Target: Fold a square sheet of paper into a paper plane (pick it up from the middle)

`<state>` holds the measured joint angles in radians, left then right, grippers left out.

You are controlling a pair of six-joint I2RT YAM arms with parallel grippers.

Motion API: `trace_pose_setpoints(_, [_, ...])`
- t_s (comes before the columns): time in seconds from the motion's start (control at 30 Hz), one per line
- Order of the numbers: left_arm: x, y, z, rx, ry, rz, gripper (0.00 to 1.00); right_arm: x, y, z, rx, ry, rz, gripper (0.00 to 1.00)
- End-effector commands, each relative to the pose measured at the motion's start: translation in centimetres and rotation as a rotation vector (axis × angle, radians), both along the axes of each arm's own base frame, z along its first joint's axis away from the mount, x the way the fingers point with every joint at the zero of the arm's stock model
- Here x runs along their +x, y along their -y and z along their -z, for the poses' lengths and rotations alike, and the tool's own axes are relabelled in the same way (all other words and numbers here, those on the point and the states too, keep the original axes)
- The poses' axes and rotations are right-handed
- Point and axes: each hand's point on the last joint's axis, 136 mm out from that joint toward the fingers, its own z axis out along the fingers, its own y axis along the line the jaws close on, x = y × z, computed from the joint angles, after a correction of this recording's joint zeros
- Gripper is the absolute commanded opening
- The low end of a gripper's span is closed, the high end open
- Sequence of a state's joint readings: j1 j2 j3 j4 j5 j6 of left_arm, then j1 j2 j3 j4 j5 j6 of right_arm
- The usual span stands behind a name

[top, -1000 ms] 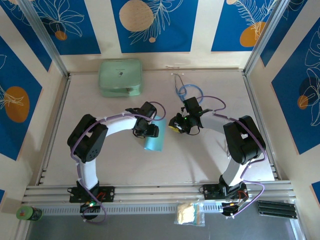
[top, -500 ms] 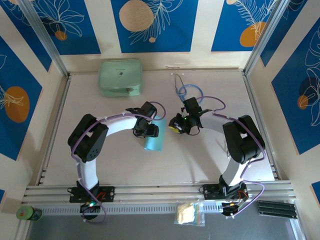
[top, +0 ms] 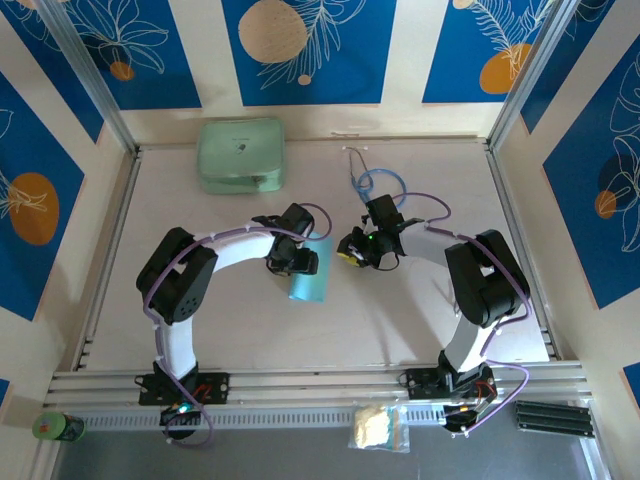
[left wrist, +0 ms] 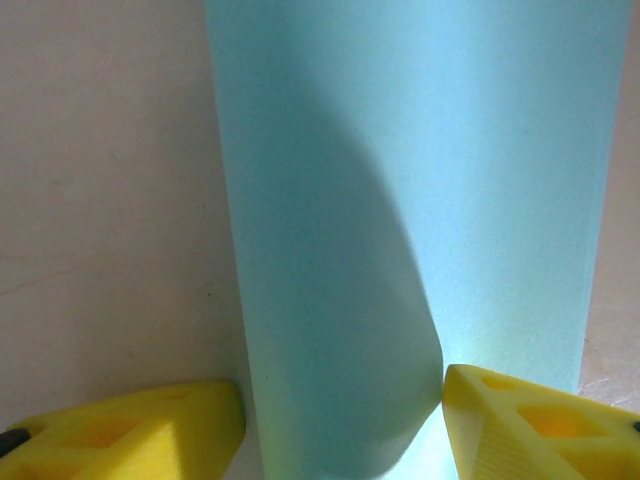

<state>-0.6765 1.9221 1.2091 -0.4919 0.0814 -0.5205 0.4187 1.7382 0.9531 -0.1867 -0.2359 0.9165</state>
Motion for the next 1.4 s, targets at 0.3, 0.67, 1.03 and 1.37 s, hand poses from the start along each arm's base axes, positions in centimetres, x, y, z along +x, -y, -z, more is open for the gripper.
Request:
trace_pose_setpoints(0.3, [-4.6,-1.7,6.9,0.100,-0.195,0.059,0.63,-0.5,-0.8,0.5,0.024,-0.017,-0.036,0.27])
trace_pose_setpoints(0.67, [-5.1,-2.0,7.6,0.112,-0.212,0.080,0.63,-0.9,-3.2,0.2,0.087,-0.002,-0.107,0.23])
trace_pose_setpoints(1.03, [-5.2,-1.9,8.1,0.105,-0.220,0.087,0.64,-1.0,-3.5,0.8,0.092,-0.026,-0.111,0.23])
trace_pose_setpoints(1.37, [-5.4,-1.9,8.5,0.109,-0.229,0.089,0.65,-1.1,-4.5,1.1,0.106,-0.039,-0.137,0.21])
